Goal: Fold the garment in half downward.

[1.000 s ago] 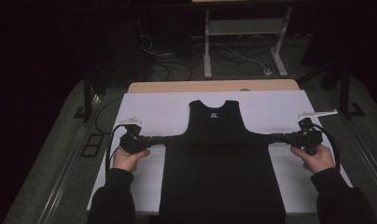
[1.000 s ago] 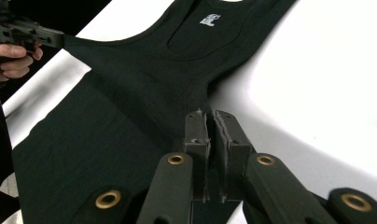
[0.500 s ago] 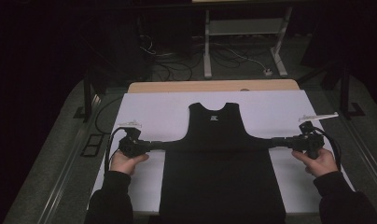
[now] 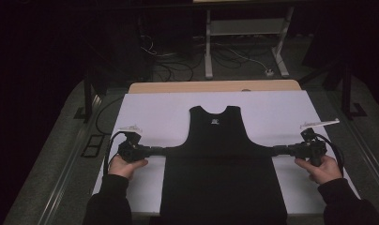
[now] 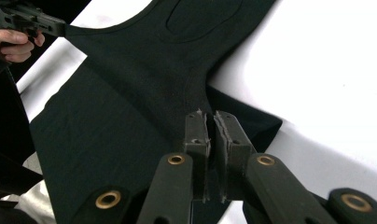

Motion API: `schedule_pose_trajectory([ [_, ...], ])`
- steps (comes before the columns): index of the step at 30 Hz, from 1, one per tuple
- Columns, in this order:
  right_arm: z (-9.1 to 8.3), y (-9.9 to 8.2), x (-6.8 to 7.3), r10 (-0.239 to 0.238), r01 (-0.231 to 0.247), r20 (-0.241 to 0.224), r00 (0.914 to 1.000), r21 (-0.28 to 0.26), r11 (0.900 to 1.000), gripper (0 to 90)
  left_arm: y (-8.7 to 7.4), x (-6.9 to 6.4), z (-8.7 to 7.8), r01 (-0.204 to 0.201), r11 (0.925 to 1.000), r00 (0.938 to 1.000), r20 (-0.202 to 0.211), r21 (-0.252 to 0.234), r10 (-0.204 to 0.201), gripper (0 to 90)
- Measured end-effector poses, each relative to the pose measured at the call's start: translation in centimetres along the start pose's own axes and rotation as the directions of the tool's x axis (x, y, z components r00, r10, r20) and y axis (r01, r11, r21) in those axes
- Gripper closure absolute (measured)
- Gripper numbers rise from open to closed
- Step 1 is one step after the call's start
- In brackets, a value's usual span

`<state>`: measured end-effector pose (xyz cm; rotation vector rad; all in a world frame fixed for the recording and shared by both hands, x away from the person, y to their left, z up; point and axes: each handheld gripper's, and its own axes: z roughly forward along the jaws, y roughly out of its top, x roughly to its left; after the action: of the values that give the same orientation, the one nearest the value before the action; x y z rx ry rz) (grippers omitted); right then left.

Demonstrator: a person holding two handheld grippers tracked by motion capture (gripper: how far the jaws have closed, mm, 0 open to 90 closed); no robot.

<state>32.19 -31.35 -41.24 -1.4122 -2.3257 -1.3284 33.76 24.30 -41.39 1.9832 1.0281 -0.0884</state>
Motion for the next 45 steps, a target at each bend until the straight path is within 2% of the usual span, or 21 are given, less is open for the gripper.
schedule_pose_trajectory([
  [11,0.0,-0.8,0.3,0.008,-0.008,-0.011,0.9999,0.025,0.9997,82.4,-0.7,-0.2,-0.2,0.000,0.9997,1.0000,0.007,0.026,-0.001,86.1],
  [24,0.6,-1.5,0.1,0.027,-0.026,-0.009,0.9996,0.076,0.9968,82.1,-1.4,-0.2,0.8,0.009,0.9942,0.9998,0.017,0.107,-0.011,85.9],
  [42,1.6,-2.0,-0.3,0.051,-0.050,-0.006,0.9987,0.154,0.9868,81.6,-1.6,-0.2,1.4,0.014,0.9888,0.9998,0.010,0.148,-0.016,85.7],
  [45,1.7,-2.1,-0.3,0.040,-0.040,0.002,0.9992,0.160,0.9863,81.4,-1.6,-0.2,1.4,0.014,0.9886,0.9998,0.009,0.150,-0.016,85.3],
])
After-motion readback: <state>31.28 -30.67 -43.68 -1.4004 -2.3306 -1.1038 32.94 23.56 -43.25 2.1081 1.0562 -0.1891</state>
